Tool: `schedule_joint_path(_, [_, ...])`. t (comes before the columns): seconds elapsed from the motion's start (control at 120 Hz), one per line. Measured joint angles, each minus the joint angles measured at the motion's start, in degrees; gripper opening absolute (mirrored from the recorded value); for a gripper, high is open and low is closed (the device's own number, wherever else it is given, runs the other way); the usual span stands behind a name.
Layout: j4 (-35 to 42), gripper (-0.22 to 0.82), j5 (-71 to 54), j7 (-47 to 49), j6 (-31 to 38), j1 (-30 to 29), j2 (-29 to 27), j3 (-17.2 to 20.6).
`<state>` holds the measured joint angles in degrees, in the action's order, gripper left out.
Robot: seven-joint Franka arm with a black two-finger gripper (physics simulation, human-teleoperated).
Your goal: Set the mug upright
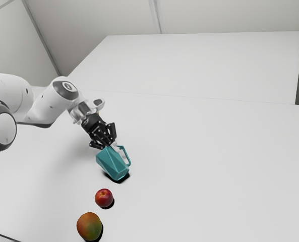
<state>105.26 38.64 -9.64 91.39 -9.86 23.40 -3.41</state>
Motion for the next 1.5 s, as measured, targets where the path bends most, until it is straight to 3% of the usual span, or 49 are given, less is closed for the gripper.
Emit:
schedule_joint_path(0.508, [0.6,-0.18,-30.5,2.6,13.3,9.9,-12.4,4.3])
schedule_joint_path(0.875, [6.5,-0.18,-45.8,7.0,23.8,11.0,-14.6,7.1])
schedule_joint_path(1.408, [9.6,-0.18,-48.0,12.9,30.3,10.9,-11.5,7.4])
schedule_joint_path(1.5, [9.6,-0.01,-47.5,13.3,30.3,10.9,-11.5,8.3])
